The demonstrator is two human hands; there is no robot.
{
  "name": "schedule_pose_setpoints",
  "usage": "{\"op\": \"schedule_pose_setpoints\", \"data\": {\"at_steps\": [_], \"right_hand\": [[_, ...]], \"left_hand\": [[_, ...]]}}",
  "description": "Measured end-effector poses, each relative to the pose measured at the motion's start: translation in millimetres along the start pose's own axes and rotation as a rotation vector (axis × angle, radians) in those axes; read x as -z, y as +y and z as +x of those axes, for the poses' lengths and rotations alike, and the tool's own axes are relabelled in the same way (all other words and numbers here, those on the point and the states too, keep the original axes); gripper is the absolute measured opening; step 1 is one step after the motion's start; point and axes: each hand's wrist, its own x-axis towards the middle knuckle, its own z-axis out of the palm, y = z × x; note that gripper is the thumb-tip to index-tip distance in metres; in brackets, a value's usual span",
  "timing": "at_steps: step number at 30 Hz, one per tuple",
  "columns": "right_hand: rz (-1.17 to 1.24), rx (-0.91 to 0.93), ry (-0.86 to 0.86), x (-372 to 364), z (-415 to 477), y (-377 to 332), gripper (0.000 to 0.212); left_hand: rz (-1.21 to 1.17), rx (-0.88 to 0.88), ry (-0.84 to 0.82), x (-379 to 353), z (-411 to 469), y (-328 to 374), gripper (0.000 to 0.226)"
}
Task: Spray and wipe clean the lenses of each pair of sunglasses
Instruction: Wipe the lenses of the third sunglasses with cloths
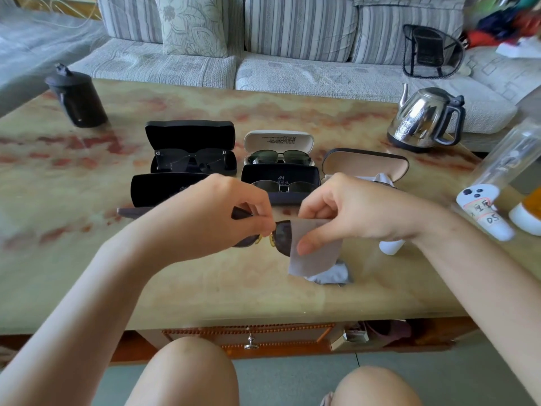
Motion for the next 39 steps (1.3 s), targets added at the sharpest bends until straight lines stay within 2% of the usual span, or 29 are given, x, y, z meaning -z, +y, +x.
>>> {"op": "schedule_pose_setpoints", "data": {"at_steps": [6,10,13,25,30,39], "right_hand": [[0.035,0.016,-0.038,8.0,-6.3,2.1,0.008],[0.072,0.043,-0.016,-5.5,1.9,-6.7,0.011],[0.056,0.079,0.047,-15.3,10.1,-9.8,0.025],[0.018,0.018,-0.022,12.4,-7.7,5.3,0.011],[-0.041,0.038,-0.015,5.7,-2.8,0.0,0.014],[0.051,0.128,0.016,-8.2,14.3,-6.5,0.024]], "left_hand": [[-0.023,-0.016,0.018,-0.7,1.3,1.2,0.011],[0.004,-0.045,0.003,-10.3,3.0,6.5,0.013],[0.067,-0.037,0.048,-12.8,3.9,4.3,0.015],[-0.046,-0.017,0.016,1.5,1.1,1.0,0.009],[-0.025,-0.030,0.008,-4.2,3.1,3.2,0.012],[0.010,-0.056,0.065,-9.8,5.8,4.8,0.021]]}}
